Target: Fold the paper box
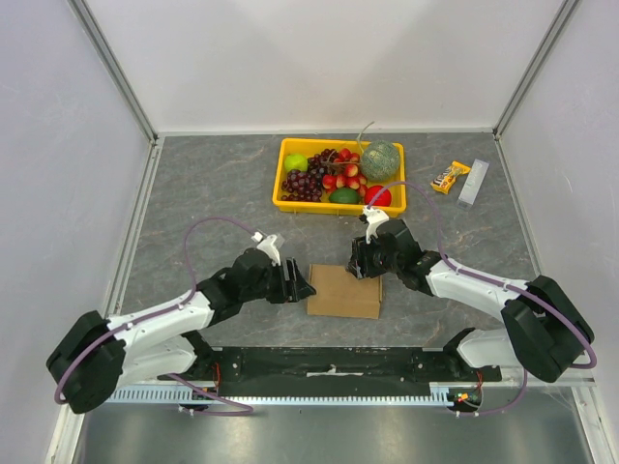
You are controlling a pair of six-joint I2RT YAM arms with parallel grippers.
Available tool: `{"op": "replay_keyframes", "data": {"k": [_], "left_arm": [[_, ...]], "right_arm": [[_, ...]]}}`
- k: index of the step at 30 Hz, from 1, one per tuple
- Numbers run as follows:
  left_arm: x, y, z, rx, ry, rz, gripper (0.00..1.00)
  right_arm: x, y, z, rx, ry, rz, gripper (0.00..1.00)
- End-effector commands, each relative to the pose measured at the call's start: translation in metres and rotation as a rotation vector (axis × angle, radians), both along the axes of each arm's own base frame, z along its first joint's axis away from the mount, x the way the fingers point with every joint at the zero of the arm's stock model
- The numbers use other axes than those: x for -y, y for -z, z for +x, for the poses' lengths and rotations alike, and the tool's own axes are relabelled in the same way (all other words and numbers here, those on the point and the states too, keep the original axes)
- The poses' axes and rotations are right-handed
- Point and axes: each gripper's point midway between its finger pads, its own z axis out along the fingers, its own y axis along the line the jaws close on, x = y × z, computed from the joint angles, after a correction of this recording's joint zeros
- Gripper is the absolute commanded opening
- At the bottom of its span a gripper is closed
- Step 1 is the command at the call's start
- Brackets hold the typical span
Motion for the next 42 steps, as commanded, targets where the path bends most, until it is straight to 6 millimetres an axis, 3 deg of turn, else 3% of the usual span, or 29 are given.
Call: {"op": "replay_keyframes", "data": {"k": [1,6,13,24,28,35,39,42], "left_arm": [[-0.015,-0.012,0.017,0.08,-0.07,0.07,0.72],[-0.014,-0.001,0.015,0.076,-0.042,0.083,0.72],[0.005,-0.003,0.013,0.093,0.031,0.013,0.72],[0.018,0.001,0.001,0.058,0.121,-0.032,0.7],[0.016,0.005,-0.001,0.052,0.122,-0.021,0.7],[0.011,0.007,0.004,0.053,0.095,0.015,0.7],[0.01,0.005,0.013,0.068,0.071,0.05,0.7],[0.012,0.004,0.021,0.074,0.06,0.08,0.71]], "right_arm": [[0.013,0.027,-0.021,-0.094,-0.015,-0.085,0.55],[0.013,0.029,-0.021,-0.098,-0.014,-0.087,0.55],[0.013,0.026,-0.02,-0.095,-0.013,-0.086,0.55],[0.01,0.024,-0.018,-0.098,-0.009,-0.074,0.55],[0.009,0.011,-0.013,-0.069,0.008,-0.054,0.57],[0.034,-0.035,-0.008,0.032,0.163,-0.034,0.66],[0.054,-0.051,-0.026,0.05,0.253,0.036,0.68],[0.069,-0.05,-0.04,0.03,0.323,0.058,0.7]]}}
